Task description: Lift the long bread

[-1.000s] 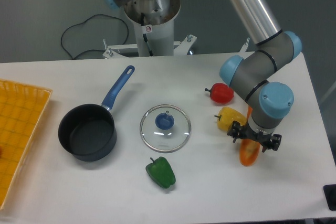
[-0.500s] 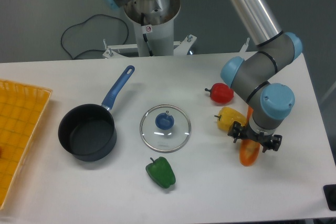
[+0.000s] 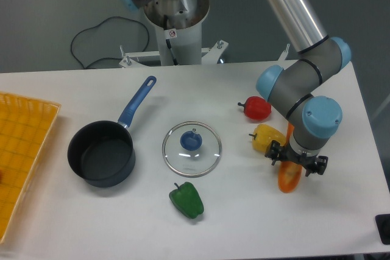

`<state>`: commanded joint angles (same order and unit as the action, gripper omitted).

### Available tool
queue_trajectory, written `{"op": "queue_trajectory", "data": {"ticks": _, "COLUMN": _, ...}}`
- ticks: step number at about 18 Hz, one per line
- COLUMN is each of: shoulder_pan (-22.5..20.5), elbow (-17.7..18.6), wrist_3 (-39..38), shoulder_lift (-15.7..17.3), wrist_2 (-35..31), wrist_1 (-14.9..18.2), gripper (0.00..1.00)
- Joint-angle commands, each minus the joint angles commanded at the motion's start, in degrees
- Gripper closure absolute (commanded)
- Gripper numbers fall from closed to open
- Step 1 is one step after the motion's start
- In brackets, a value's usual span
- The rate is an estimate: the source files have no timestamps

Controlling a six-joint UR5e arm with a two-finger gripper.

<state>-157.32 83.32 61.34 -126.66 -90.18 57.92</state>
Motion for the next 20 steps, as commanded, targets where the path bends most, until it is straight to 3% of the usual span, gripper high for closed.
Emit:
{"op": "queue_trajectory", "data": {"ticks": 4, "shoulder_pan": -4.04, "elbow": 0.61, "wrist_3": 4.4, "shoulder_lift": 1.59, "wrist_2": 0.44, "wrist_1": 1.58, "gripper": 0.0}}
{"op": "queue_trajectory", "data": {"ticks": 7, "shoulder_pan": -4.57, "elbow": 1.14, "wrist_3": 4.75, "shoulder_lift": 1.94, "wrist_2": 0.35, "wrist_1": 1.76, "gripper": 0.0}}
{"op": "queue_trajectory", "data": {"ticks": 12, "shoulder_pan": -8.44, "elbow": 5.35, "wrist_3": 13.61, "shoulder_lift": 4.31, "wrist_2": 0.88, "wrist_1": 1.58, "gripper": 0.0}}
{"op": "queue_trajectory", "data": {"ticks": 20, "shoulder_pan": -9.67, "elbow": 10.45, "wrist_3": 19.93, "shoulder_lift": 6.16, "wrist_2": 0.88, "wrist_1": 0.97, "gripper": 0.0}}
